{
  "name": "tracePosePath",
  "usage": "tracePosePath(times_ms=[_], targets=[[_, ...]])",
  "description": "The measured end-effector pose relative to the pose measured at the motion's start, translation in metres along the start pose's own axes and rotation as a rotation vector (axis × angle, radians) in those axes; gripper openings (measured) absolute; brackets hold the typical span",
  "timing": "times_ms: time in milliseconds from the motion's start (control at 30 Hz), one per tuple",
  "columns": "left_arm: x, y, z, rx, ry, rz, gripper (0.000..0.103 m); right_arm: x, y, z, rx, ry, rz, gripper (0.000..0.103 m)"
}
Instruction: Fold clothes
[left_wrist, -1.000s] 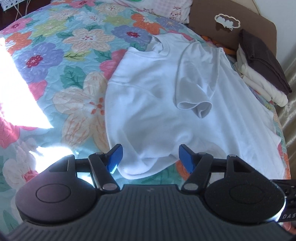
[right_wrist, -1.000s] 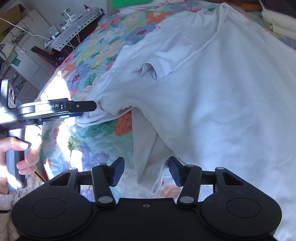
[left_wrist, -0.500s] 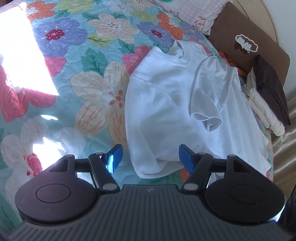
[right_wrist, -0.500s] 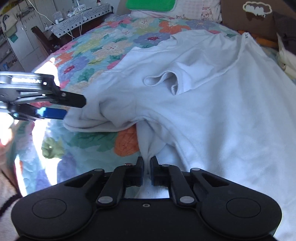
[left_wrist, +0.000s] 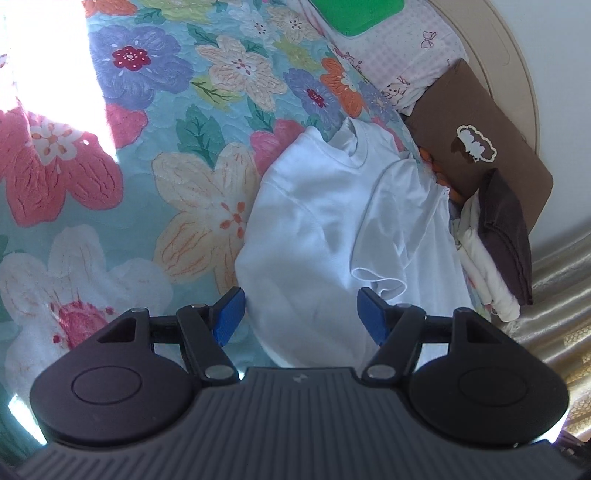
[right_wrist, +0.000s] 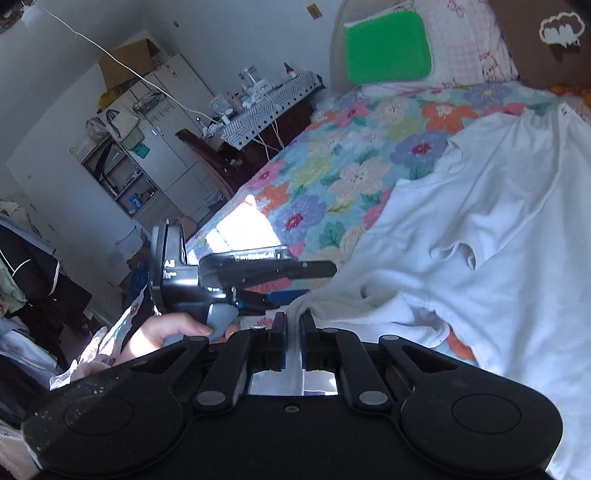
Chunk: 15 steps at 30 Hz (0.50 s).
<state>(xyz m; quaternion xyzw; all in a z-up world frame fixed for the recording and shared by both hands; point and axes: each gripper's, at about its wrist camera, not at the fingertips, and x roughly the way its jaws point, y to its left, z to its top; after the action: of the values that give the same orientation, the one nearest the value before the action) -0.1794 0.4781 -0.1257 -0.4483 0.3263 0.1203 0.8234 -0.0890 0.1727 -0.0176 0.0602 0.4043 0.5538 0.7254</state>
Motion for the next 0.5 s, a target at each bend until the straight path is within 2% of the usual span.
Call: tracePosePath(times_ms=[100,300,433,500], targets=[[0.0,0.0,0.001,-0.01,0.002,-0.044,0.067,-0.021,0.012,0.015,-0.049,-0.074,0.001,0.01],[0.0,-0.002,0.0,-0.008,0.007,-0.077,0.067,-0.052,0.043,0.035,-0.19,-0.162,-0.124,0.01],[-0.001,-0.005,0.0,0.008,-0.014,-0.092,0.067,-0.051,0.054,0.057,-0.293,-0.146,-0.249,0.01],[-0.001,-0.007,0.0,0.022,-0.028,-0.098,0.067,-0.044,0.054,0.075,-0.351,-0.105,-0.322,0.01]])
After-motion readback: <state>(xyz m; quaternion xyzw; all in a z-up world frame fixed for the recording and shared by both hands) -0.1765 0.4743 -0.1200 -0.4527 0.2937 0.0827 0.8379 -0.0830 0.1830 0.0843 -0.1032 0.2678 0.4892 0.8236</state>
